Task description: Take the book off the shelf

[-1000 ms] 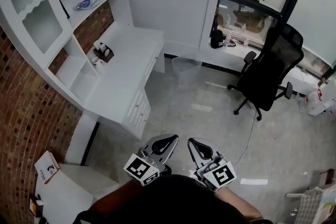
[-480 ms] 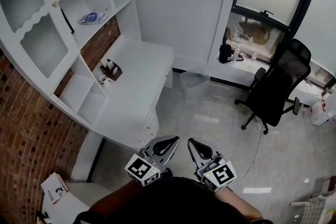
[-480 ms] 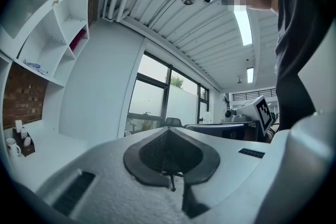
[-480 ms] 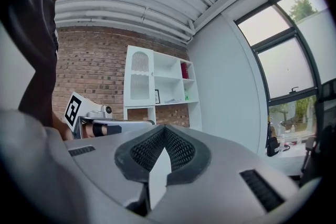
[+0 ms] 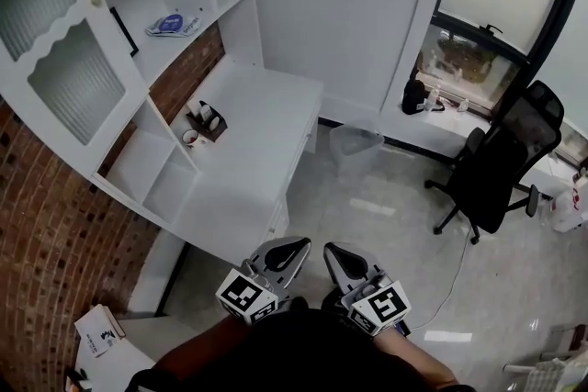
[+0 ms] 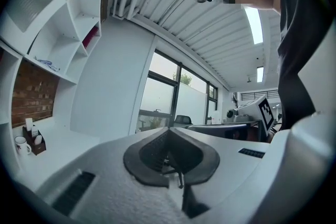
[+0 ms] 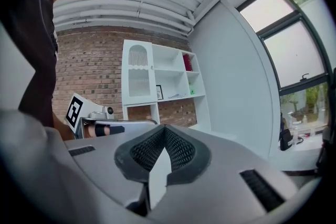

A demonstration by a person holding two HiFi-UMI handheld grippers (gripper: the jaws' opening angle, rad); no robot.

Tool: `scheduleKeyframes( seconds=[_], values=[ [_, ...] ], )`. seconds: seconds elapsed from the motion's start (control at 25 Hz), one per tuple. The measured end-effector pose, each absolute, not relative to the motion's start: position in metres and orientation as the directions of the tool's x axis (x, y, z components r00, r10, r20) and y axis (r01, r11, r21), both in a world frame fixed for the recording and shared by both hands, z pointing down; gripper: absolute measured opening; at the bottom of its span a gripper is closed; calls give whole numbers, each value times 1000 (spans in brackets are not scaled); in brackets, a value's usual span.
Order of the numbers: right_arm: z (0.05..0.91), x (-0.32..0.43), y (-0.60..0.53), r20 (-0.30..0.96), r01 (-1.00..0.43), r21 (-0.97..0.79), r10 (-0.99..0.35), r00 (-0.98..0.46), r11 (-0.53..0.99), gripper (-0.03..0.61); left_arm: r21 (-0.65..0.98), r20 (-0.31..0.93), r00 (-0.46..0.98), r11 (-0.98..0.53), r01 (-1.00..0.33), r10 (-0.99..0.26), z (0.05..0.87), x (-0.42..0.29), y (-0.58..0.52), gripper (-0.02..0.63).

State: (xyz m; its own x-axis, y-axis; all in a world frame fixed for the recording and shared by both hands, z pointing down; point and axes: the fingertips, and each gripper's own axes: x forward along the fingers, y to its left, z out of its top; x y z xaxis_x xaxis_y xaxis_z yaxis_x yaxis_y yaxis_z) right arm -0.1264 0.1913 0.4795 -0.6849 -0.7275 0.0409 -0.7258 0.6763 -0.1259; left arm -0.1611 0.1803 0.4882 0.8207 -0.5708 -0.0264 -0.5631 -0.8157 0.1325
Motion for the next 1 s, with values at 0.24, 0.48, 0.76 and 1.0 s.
scheduleKeyframes(
  seconds=[0.24,0.48,0.76,1.0],
  values=[
    [488,-114,153,30,-707,-148,-712,-702,691,15,123,-7,803,-798,-590,-595,492,-155,151,6],
    [482,-95,108,3,-679,-140,-685,-729,721,15,134,0,784,-777,-615,-621,490,-135,107,6],
    [482,-44,45,-11,-650,-128,-656,-755,749,15,132,-10,762,-756,-641,-648,491,-82,45,6],
    [473,4,-10,-7,-619,-110,-623,-782,778,15,162,-26,734,-728,-667,-678,485,-35,-10,6]
  ],
)
